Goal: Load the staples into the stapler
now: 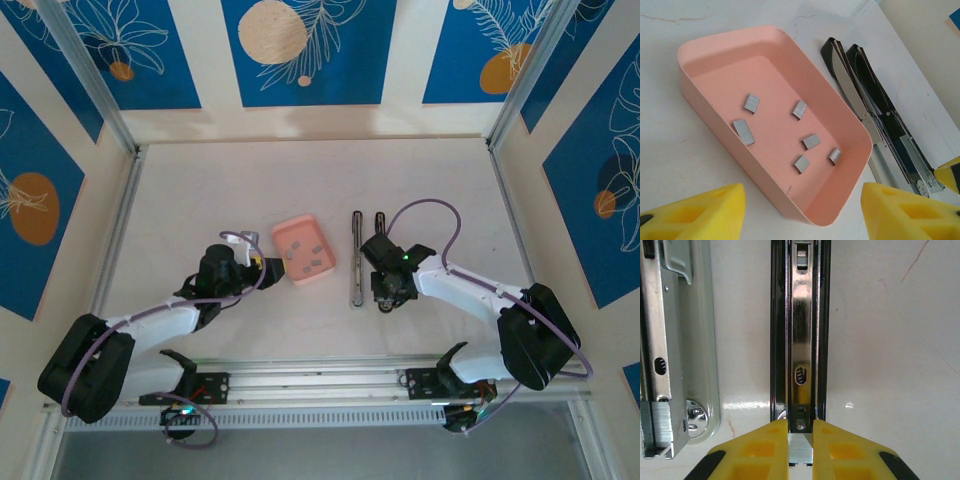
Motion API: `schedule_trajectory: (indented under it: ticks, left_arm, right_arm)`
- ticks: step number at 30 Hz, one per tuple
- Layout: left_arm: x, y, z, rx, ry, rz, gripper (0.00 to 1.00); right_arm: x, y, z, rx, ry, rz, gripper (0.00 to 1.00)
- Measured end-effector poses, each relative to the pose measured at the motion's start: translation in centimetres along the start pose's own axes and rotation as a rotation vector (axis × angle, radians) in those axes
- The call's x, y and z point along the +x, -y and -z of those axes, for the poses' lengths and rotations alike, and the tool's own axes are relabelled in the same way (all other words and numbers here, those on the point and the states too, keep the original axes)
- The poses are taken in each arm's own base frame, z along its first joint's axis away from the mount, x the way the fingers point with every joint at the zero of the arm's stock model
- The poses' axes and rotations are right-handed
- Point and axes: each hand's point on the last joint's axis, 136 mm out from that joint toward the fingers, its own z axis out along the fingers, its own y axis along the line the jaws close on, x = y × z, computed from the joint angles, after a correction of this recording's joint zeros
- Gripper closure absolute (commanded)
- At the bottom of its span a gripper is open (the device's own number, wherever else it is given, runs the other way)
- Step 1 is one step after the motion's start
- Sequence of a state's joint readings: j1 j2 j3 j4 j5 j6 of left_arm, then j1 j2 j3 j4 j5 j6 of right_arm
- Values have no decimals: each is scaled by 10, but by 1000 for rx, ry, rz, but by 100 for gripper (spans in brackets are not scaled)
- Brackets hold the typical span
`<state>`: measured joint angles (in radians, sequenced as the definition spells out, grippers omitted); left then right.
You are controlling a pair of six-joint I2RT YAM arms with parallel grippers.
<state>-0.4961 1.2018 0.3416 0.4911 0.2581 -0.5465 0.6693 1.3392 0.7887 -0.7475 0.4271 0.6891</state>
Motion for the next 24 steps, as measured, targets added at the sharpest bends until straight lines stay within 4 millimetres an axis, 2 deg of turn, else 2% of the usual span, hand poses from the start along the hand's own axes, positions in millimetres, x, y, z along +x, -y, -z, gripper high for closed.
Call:
schedule_trajectory:
  ticks: [24]
  left_arm:
    - [2, -2, -2, -5, -8, 3, 38]
  right_arm:
    - [1, -1, -2, -7, -5, 0, 84]
